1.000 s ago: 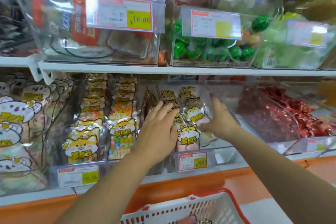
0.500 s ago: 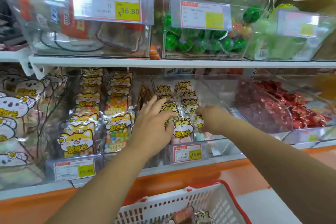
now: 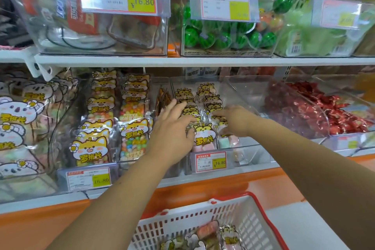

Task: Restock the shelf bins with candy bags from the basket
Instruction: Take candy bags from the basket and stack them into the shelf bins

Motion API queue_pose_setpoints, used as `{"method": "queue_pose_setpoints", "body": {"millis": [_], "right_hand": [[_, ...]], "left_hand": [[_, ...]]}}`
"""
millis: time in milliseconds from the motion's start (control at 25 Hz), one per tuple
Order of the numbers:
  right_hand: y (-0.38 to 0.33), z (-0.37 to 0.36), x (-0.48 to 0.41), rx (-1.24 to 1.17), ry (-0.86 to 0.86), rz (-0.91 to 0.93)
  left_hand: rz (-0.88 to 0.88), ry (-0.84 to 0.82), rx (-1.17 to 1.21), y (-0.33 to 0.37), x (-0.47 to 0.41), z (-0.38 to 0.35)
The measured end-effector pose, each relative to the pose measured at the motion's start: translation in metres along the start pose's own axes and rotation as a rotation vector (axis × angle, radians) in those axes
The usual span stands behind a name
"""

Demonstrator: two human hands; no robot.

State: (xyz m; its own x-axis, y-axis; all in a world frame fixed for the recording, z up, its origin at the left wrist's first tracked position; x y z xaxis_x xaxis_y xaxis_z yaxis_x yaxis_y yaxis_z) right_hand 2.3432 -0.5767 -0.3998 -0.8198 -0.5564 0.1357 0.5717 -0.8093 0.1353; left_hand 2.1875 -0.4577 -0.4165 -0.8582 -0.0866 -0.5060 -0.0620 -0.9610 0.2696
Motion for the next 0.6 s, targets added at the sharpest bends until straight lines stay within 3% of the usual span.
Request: {"method": "queue_pose_setpoints", "body": {"millis": [80,280,360,480,600], "right_hand": [[0.009,0.013,0.021,-0.279,0.024,-0.009],[0.031,0.012,0.103,-0.895,0.302,-0.043],[0.032,-0.003,0.131,-1.095,0.304,-0.048],[0.029,-0.054,0.151,-1.224,0.023,-0.06],[0.015,-0.138,0.157,-0.984,-0.409,-0.063]], "left_hand": [[-0.003,-0.006,-0.021,0.002,0.0,0.002],[-0.062,-0.004,-0.14,0.018,0.01,0.017],[-0.136,0.055,-0.161,0.034,0.027,0.024],[-0.283,0.064,-0.092,0.067,0.068,0.013],[-0.267,-0.109,0.002,0.089,0.126,-0.028]]}}
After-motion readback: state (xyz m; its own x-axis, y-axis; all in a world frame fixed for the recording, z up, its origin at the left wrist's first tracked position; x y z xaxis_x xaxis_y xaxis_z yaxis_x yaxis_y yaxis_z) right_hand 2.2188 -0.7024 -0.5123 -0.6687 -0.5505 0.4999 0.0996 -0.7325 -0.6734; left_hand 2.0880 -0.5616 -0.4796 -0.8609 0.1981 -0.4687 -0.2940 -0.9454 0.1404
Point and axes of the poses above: each hand's wrist, its own x-axis away from the middle knuckle, its own z-axis out of the back of the hand, y = z × x, the point moved 4 cm from there along -x, towards the middle knuckle, and after that the axes turned 15 degrees about -z, right-handed, at the moved point
